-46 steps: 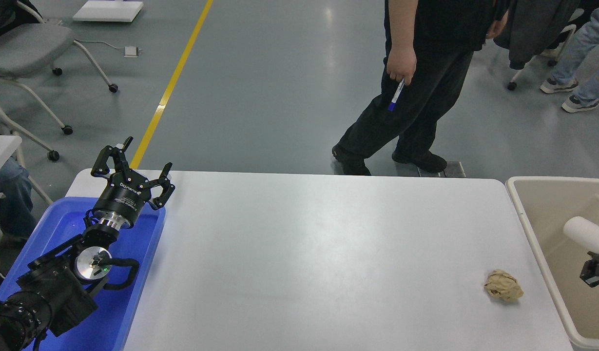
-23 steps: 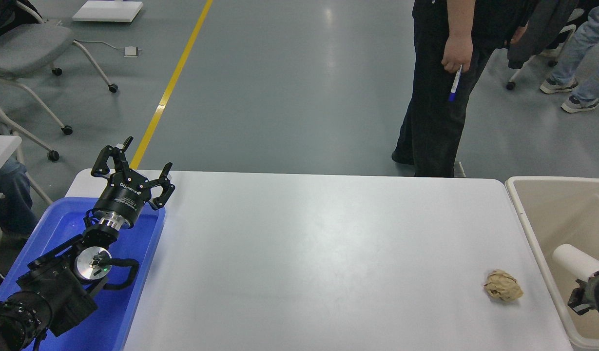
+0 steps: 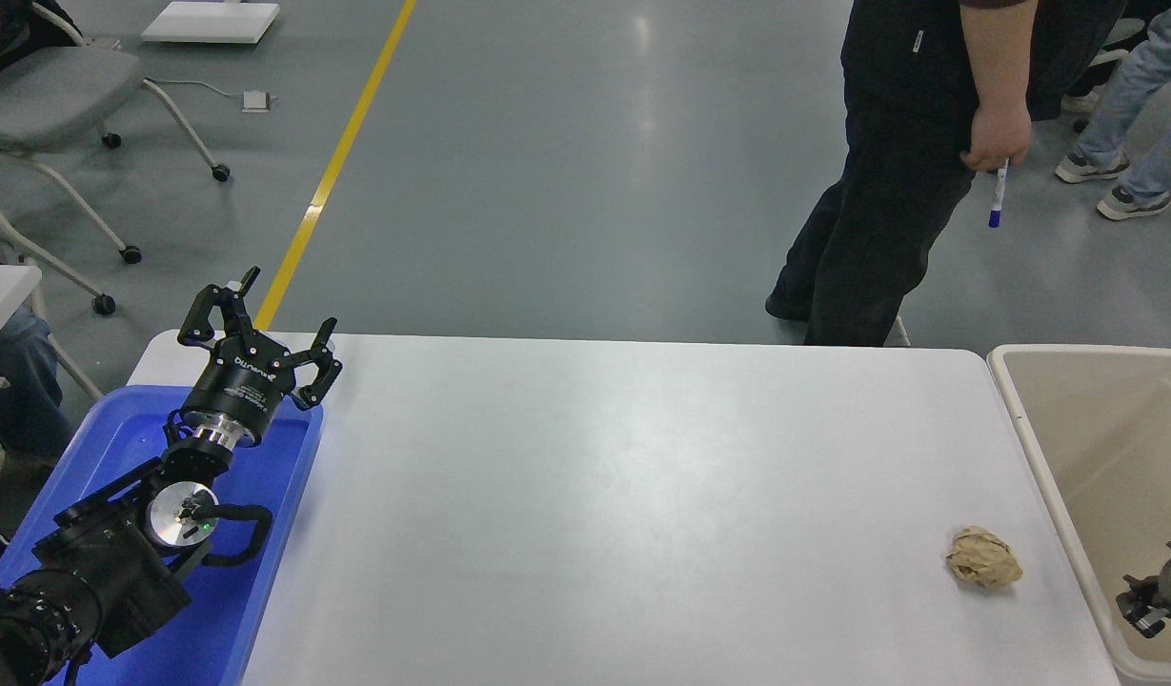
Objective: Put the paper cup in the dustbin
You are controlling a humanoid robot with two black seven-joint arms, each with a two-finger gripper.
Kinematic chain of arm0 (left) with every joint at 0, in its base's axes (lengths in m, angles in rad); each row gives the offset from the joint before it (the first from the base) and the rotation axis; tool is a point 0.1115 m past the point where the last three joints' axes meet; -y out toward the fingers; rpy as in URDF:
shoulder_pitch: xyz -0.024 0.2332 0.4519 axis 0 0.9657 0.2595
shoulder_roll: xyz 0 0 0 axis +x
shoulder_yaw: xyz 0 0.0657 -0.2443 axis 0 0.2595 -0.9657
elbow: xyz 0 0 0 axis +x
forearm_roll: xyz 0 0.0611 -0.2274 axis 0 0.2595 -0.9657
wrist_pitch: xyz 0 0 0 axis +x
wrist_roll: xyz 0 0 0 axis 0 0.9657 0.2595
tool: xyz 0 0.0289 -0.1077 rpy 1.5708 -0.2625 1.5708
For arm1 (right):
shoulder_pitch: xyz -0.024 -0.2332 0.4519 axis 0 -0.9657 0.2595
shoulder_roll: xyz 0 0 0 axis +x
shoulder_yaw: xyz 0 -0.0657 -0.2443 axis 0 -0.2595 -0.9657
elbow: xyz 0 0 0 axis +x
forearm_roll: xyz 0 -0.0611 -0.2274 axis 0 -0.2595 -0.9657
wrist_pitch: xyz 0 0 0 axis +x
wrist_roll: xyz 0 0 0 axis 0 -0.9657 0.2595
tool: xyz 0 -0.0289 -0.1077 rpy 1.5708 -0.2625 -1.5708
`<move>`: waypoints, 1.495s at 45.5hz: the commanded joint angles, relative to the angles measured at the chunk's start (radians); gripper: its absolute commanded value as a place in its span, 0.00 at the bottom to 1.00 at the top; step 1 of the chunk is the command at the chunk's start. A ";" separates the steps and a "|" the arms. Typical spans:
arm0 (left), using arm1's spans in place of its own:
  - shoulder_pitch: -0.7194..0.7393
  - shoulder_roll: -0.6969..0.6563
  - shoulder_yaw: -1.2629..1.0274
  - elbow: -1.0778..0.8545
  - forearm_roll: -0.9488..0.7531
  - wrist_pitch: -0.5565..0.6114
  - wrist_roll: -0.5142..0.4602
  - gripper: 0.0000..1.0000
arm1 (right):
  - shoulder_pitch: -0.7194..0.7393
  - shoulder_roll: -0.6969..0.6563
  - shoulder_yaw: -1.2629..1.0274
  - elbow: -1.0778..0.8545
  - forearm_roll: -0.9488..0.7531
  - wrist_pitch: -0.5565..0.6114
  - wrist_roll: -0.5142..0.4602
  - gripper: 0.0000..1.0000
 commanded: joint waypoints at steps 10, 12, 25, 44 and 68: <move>0.000 0.000 0.000 0.000 0.000 0.000 0.000 1.00 | 0.052 -0.055 -0.018 0.015 -0.039 0.076 -0.003 0.99; 0.000 0.000 0.000 0.000 0.000 -0.001 0.000 1.00 | 0.066 -0.068 -0.018 0.016 -0.048 0.085 -0.001 0.99; 0.000 0.000 0.000 0.000 0.000 -0.002 0.000 1.00 | 0.153 -0.166 -0.018 0.084 -0.146 0.202 -0.001 0.99; 0.000 0.000 -0.001 0.000 0.000 -0.001 0.000 1.00 | 0.238 -0.362 0.010 0.533 -0.310 0.237 0.097 0.99; 0.000 0.000 0.000 0.000 0.000 0.000 0.000 1.00 | 0.213 -0.284 0.027 0.726 -0.600 0.203 0.273 0.99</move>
